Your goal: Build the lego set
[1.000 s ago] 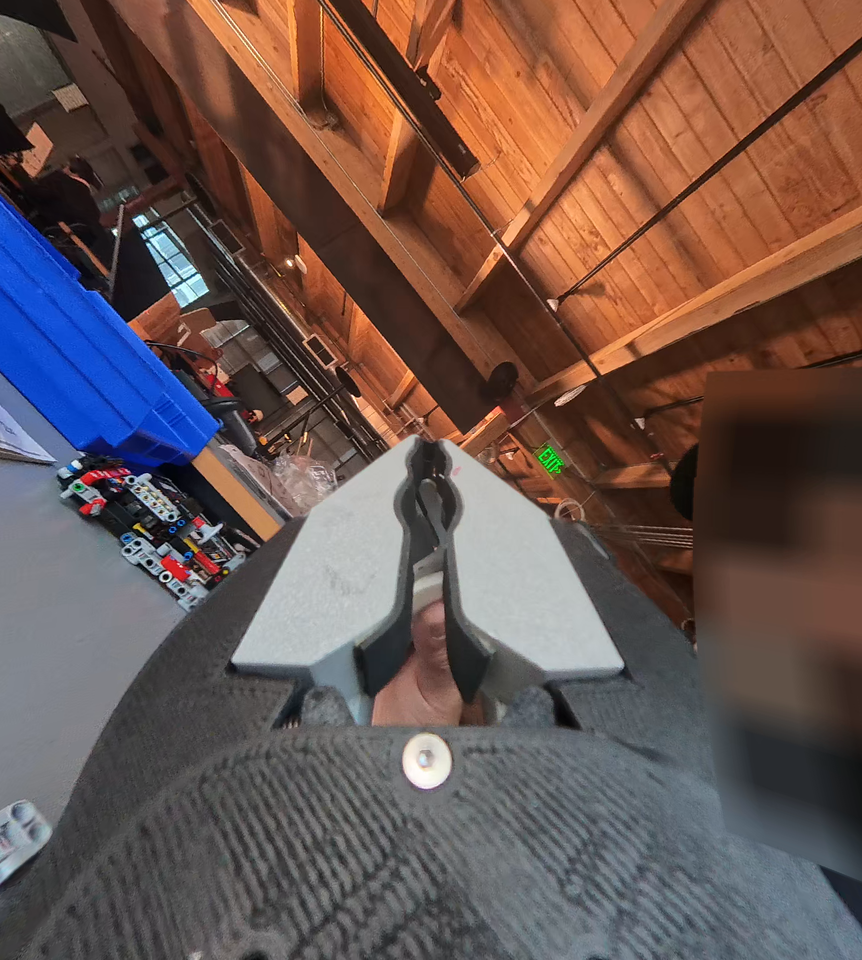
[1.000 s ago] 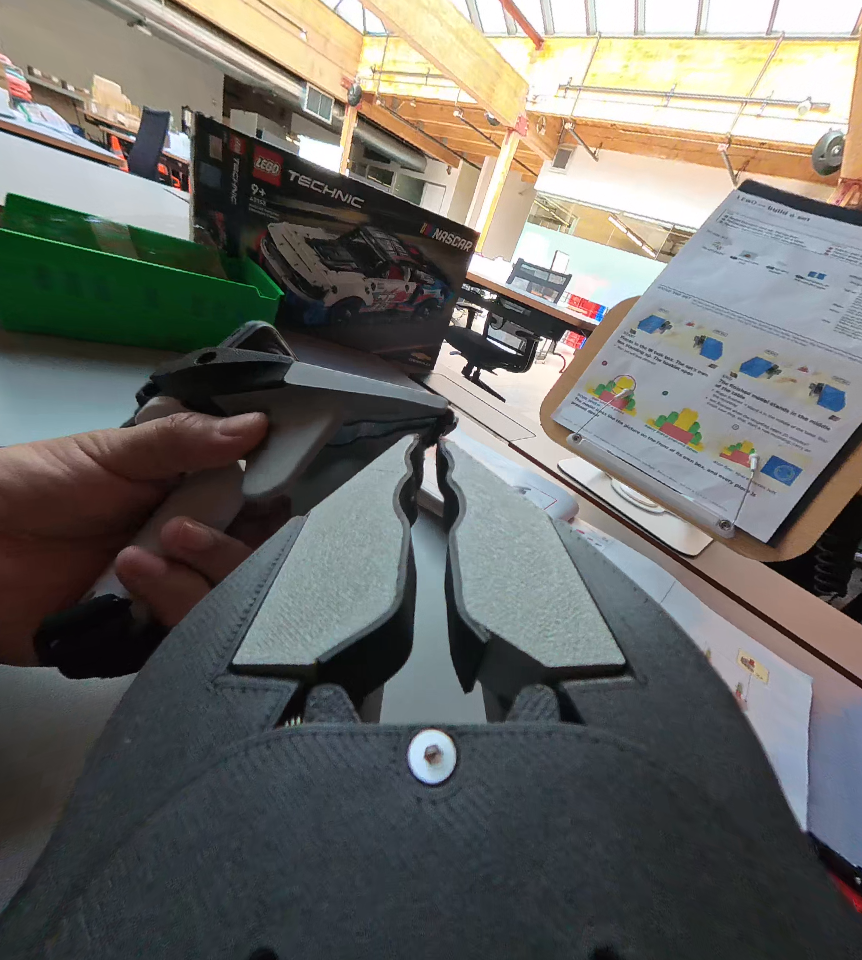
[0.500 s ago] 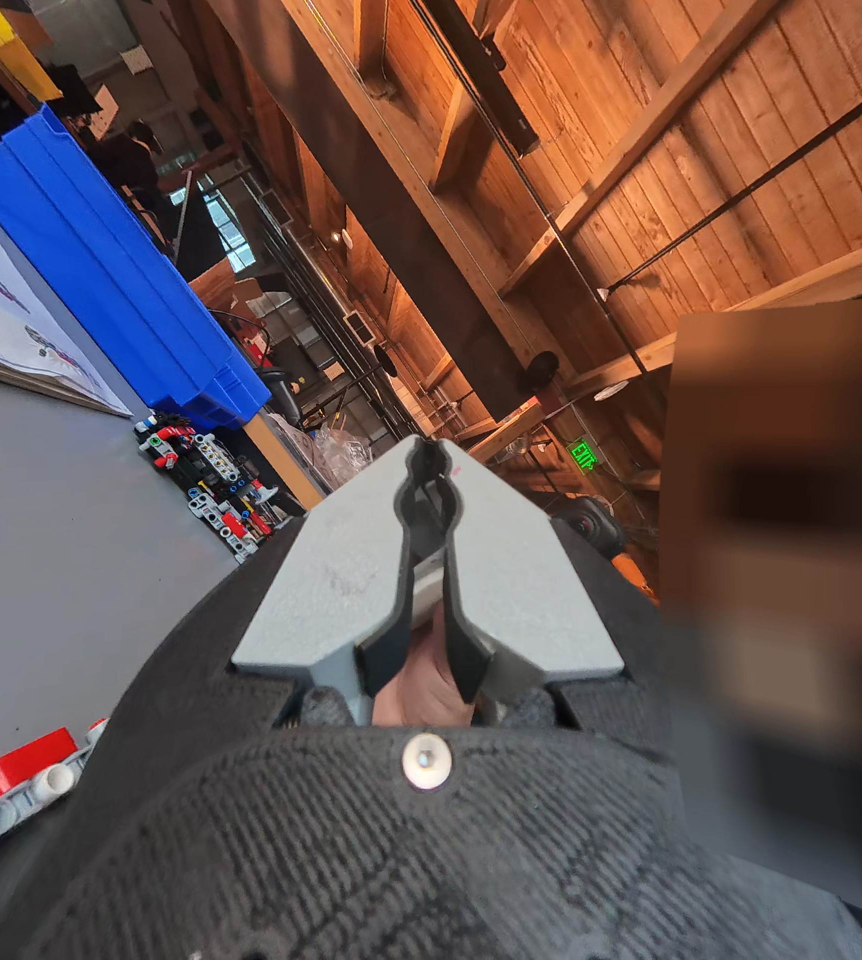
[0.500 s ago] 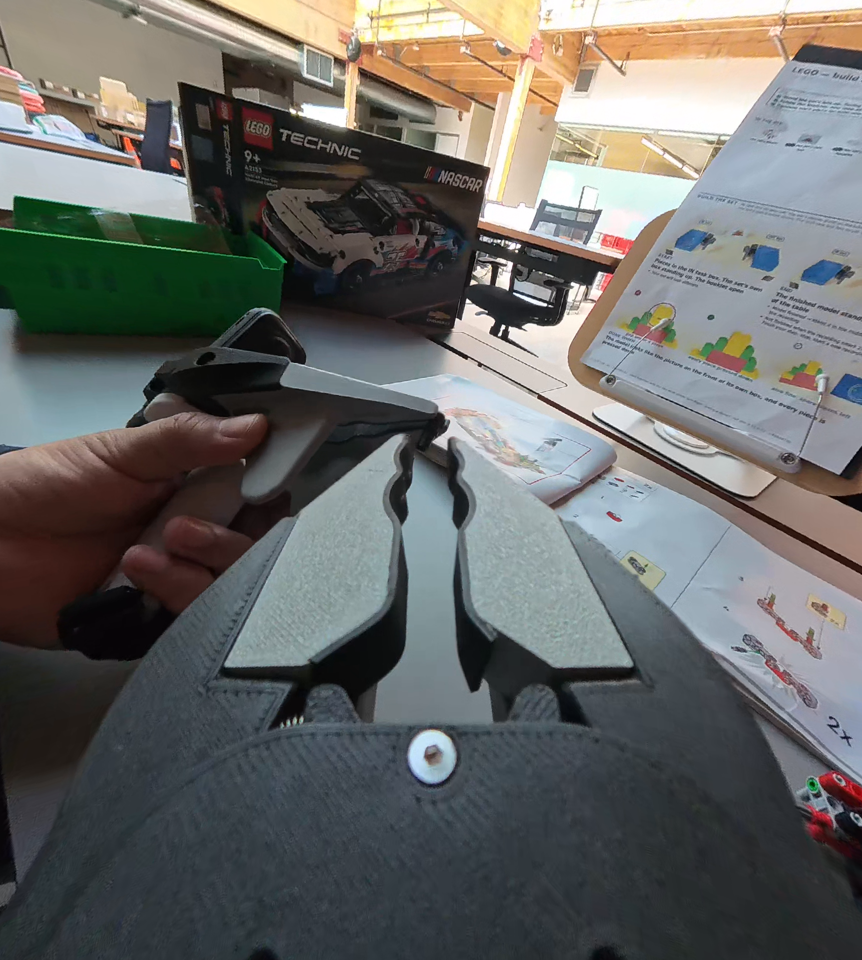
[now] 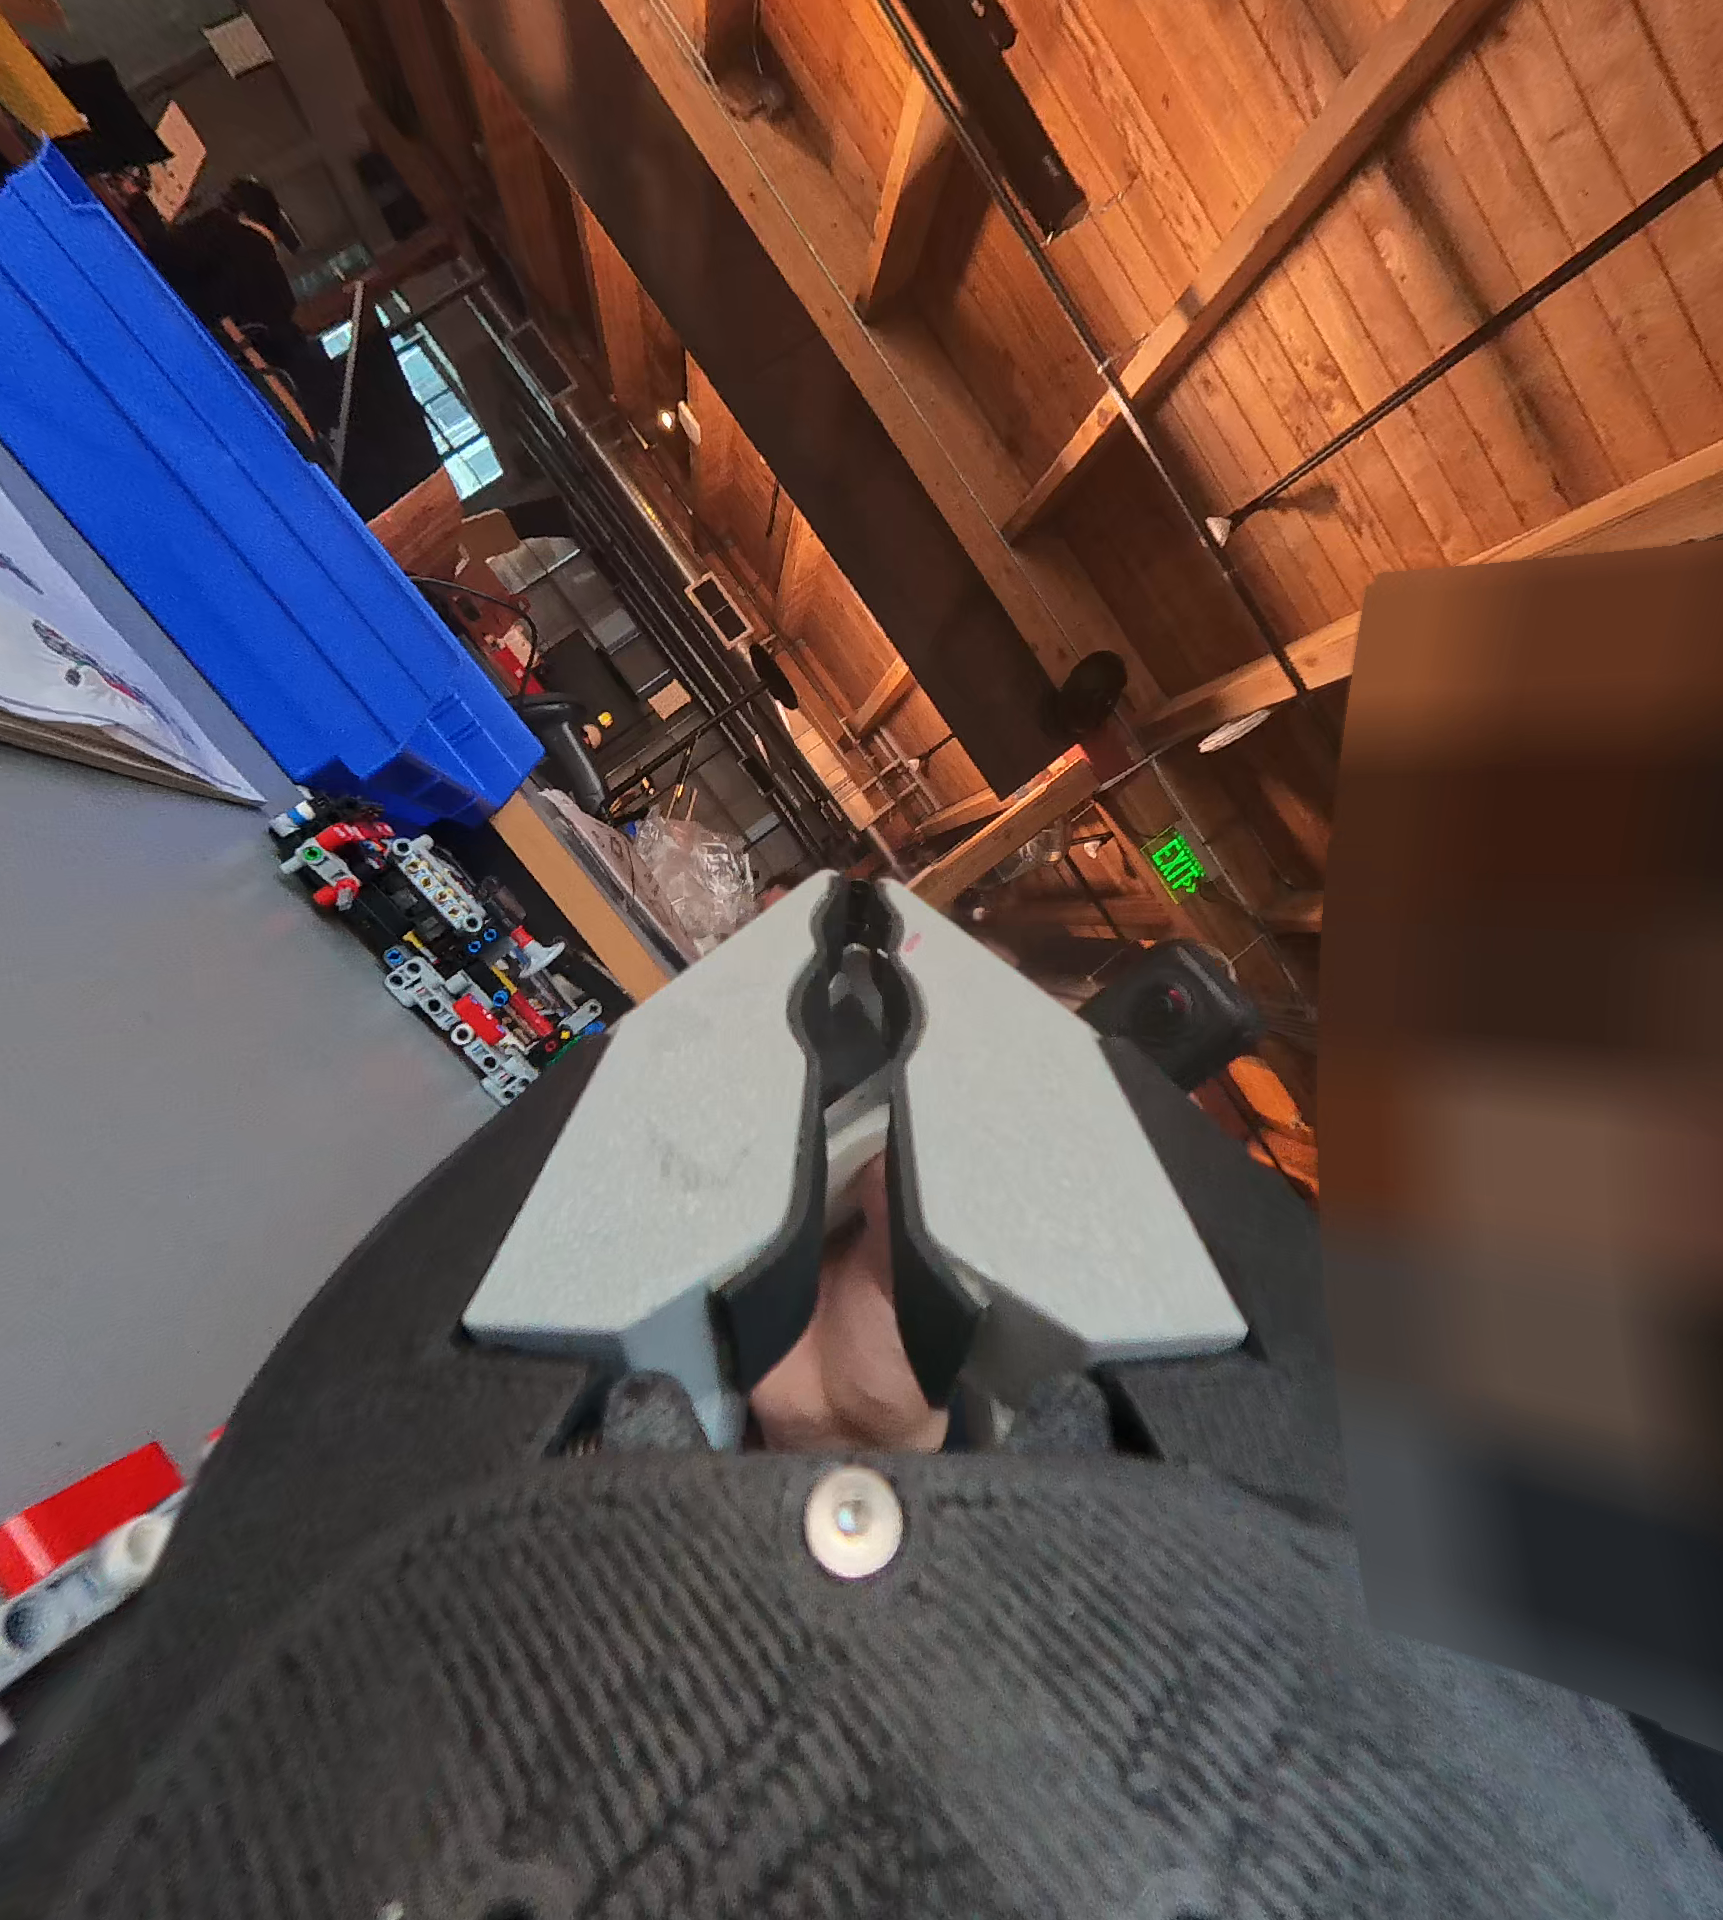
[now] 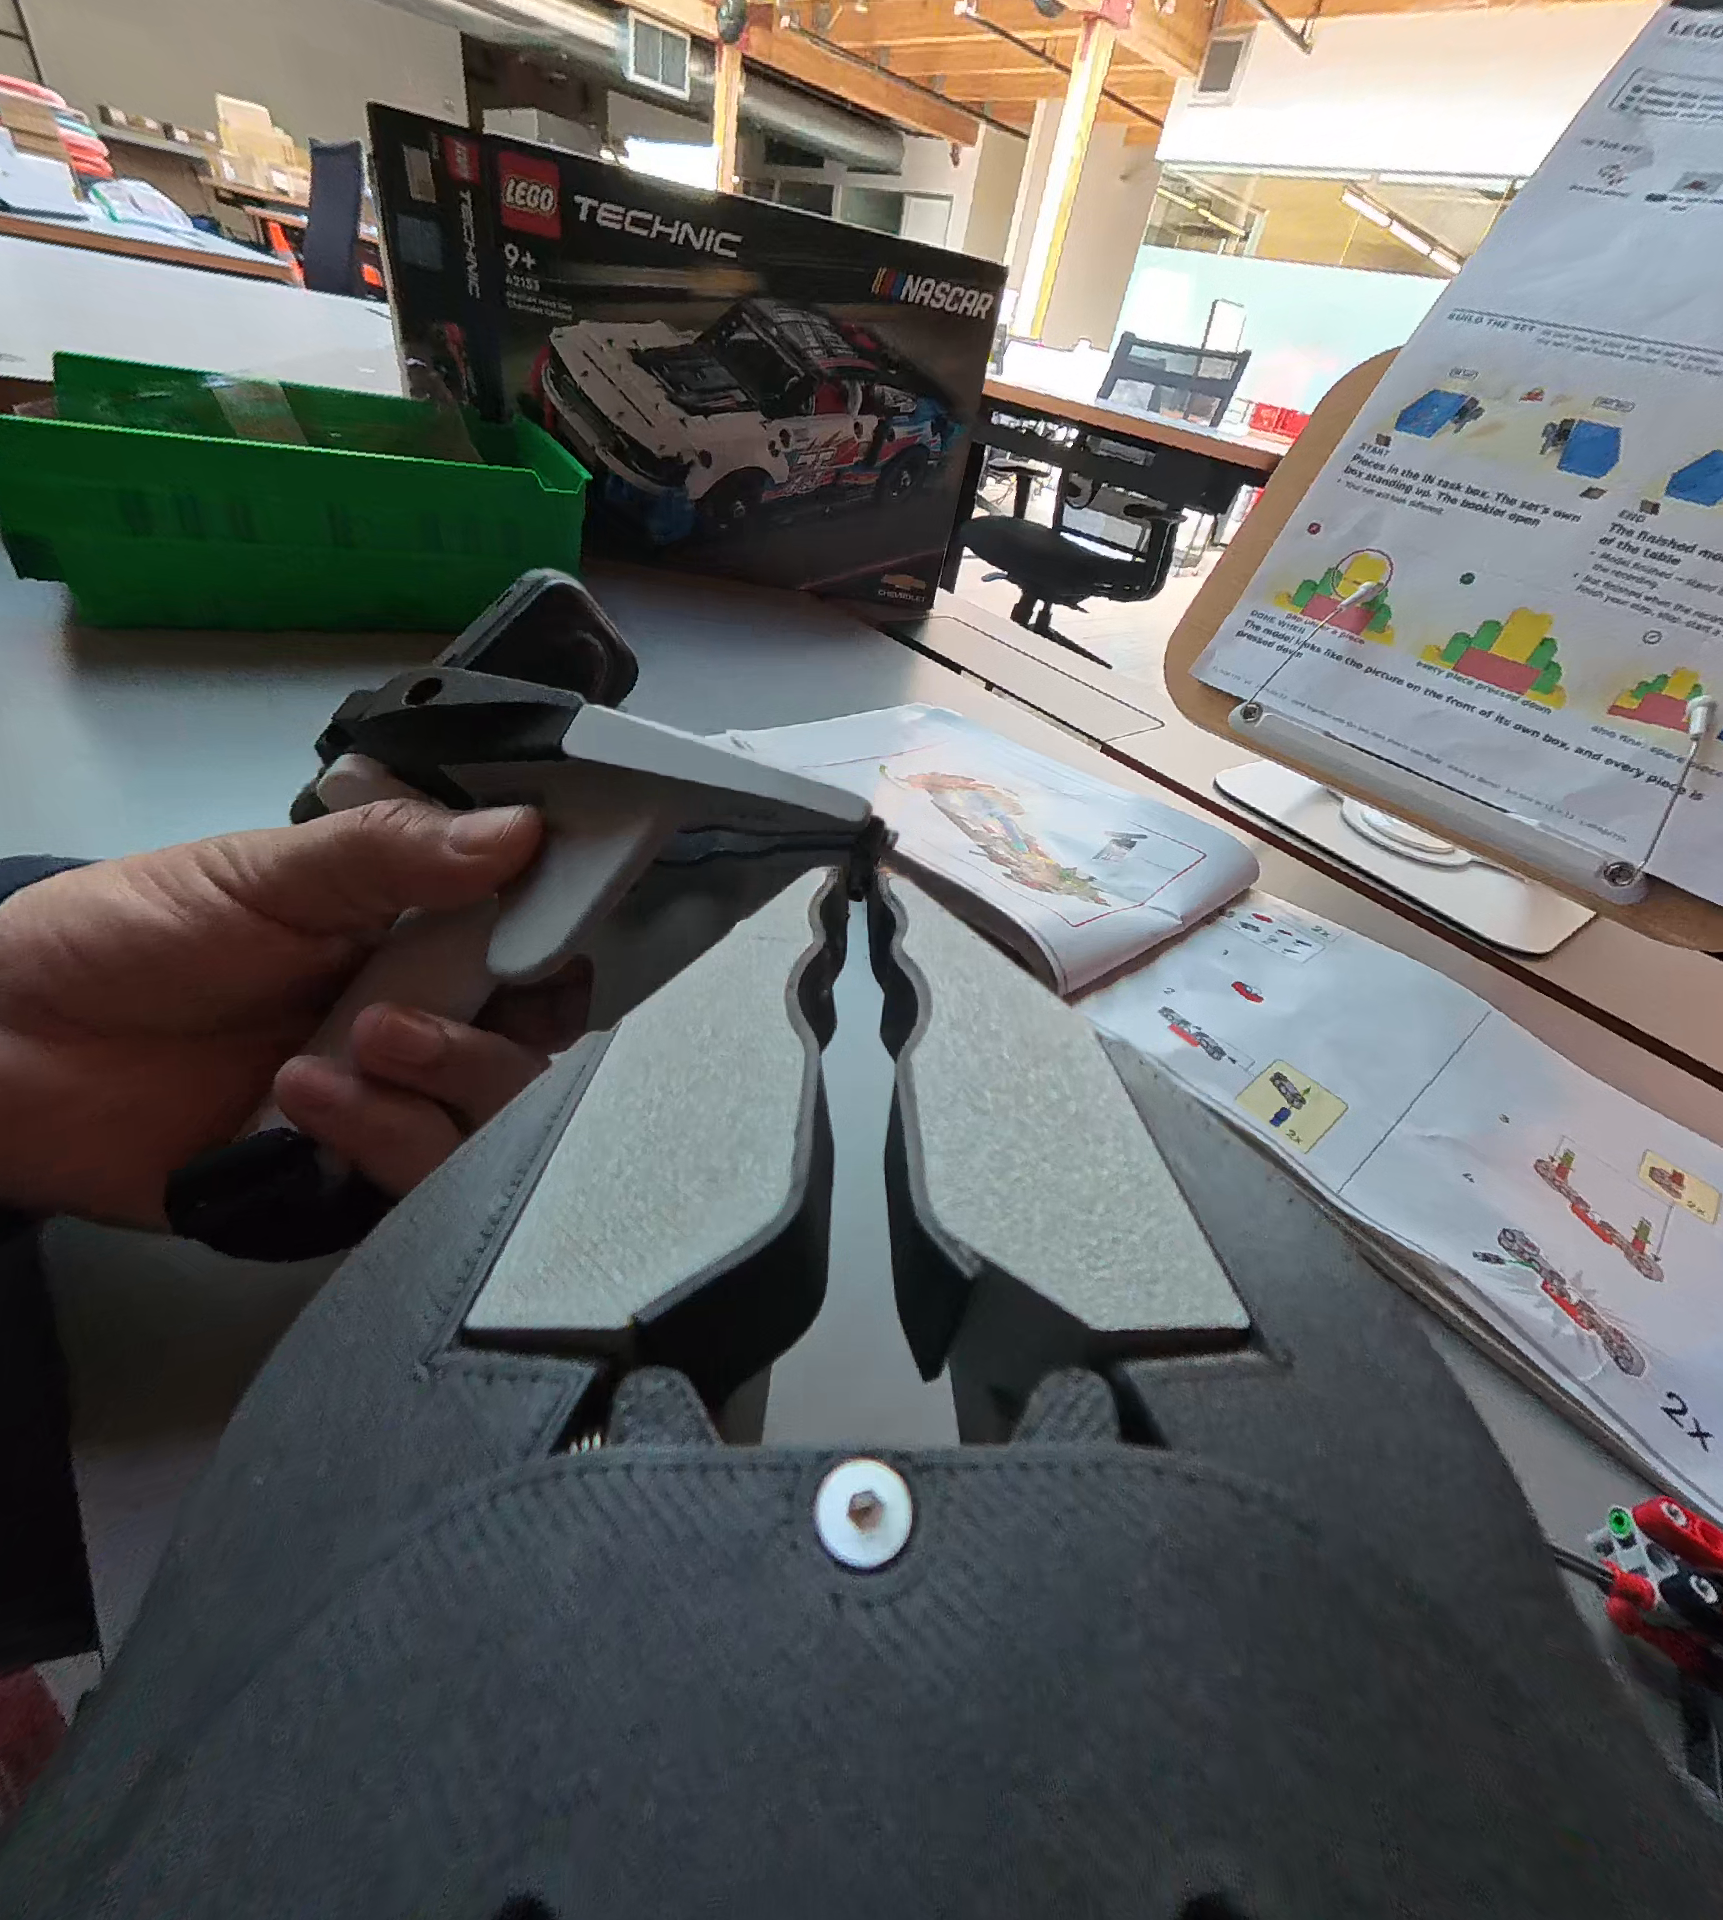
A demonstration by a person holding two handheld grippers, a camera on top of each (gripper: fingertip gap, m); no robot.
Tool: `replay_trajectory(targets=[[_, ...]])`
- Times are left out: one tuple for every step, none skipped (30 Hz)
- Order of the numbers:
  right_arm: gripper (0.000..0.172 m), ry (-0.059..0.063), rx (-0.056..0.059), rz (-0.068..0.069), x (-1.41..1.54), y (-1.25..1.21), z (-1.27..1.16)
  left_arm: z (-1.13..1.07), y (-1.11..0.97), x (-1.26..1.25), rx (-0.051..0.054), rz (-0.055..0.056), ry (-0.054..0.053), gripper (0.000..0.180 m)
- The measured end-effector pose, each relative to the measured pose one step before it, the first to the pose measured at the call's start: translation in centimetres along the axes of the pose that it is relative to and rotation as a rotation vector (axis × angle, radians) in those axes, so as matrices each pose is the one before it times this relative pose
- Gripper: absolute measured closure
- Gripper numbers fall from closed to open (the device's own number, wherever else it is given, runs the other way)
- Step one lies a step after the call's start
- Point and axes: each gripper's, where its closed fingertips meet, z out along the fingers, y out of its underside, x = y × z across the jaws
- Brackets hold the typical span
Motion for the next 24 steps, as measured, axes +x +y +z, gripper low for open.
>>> replay_trajectory(targets=[[0.17,-0.008,-0.012,0.0063,0.034,0.266,-0.029,-0.022,0.156,-0.229,-0.0249,0.0156,-0.0137,0.179],[0.171,-0.0106,-0.0111,0.0088,0.032,0.295,-0.06,-0.02,0.19,-0.225,-0.0356,0.0239,-0.014,0.179],[0.17,-0.0116,-0.0108,0.0121,0.057,0.318,-0.075,-0.019,0.233,-0.275,-0.0469,0.0288,-0.0158,0.179],[0.171,-0.0124,-0.015,0.0133,0.065,0.41,-0.046,-0.048,0.238,-0.351,-0.0543,0.0366,-0.0196,0.18],[0.17,-0.0155,-0.0263,0.0112,0.029,0.584,-0.016,-0.178,0.076,-0.399,-0.0533,0.053,-0.0245,0.18],[0.17,-0.0166,-0.0285,0.0069,0.039,0.627,-0.04,-0.384,-0.192,-0.112,-0.0461,0.082,-0.0126,0.18],[0.17,-0.0185,-0.0262,0.0031,0.02,0.618,-0.08,-0.47,-0.063,0.126,-0.0597,0.1062,-0.0048,0.179],[0.17,-0.0197,-0.0347,0.0085,0.052,0.716,-0.086,-0.439,0.343,-0.021,-0.0868,0.1049,-0.0183,0.175],[0.17,-0.018,-0.0305,0.0115,0.097,0.64,-0.126,-0.314,0.448,-0.361,-0.0901,0.0959,-0.0449,0.159],[0.17,-0.0261,-0.016,0.0092,-0.043,0.413,-0.148,-0.123,0.686,-0.007,-0.0931,0.1068,-0.0296,0.153],[0.17,-0.0428,-0.0114,0.0082,-0.316,0.262,-0.107,0.069,0.812,0.285,-0.0939,0.1153,-0.0196,0.154],[0.17,-0.0219,-0.0217,0.0104,-0.062,0.358,-0.085,0.254,0.746,0.087,-0.0848,0.1135,-0.0395,0.155],[0.17,-0.0224,-0.0221,-0.0007,-0.127,0.332,-0.048,0.359,0.571,0.117,-0.0721,0.1156,-0.0428,0.156],[0.17,-0.04,-0.0233,-0.0023,-0.405,0.302,-0.009,0.418,0.387,0.142,-0.0591,0.1149,-0.043,0.157],[0.17,-0.0194,-0.0189,0.0036,-0.159,0.2,-0.044,0.404,0.225,0.142,-0.047,0.1079,-0.0427,0.158],[0.17,-0.0128,-0.0097,-0.004,-0.141,0.067,-0.089,0.384,0.096,0.162,-0.0339,0.1002,-0.0378,0.162],[0.17,-0.0233,-0.0185,-0.0066,-0.308,0.163,-0.066,0.337,-0.016,0.265,-0.0231,0.0906,-0.024,0.165],[0.17,-0.009,-0.029,-0.0019,-0.132,0.302,-0.065,0.261,-0.18,0.381,-0.0084,0.07,-0.0097,0.17],[0.17,-0.0066,-0.0223,-0.0061,-0.127,0.245,-0.091,0.24,-0.22,0.555,-0.002,0.052,0.0104,0.171],[0.17,-0.0138,-0.0154,-0.0029,-0.246,0.135,-0.085,0.236,-0.099,0.354,-0.0078,0.0362,0.0055,0.171],[0.17,-0.0104,-0.0127,0.0045,-0.162,0.123,-0.077,0.197,-0.016,-0.024,-0.0092,0.0231,-0.0114,0.17],[0.17,-0.0088,-0.0088,0.0074,-0.124,0.088,-0.068,0.155,-0.019,0.088,-0.0052,0.0156,-0.0002,0.167],[0.17,-0.0147,-0.0057,0.0096,-0.176,0.071,-0.018,0.133,-0.097,0.118,0.0012,0.0093,0.0033,0.163],[0.17,-0.0108,-0.0026,0.0106,-0.12,0.026,0.002,0.132,-0.125,0.128,0.0029,0.0075,0.0022,0.162]])
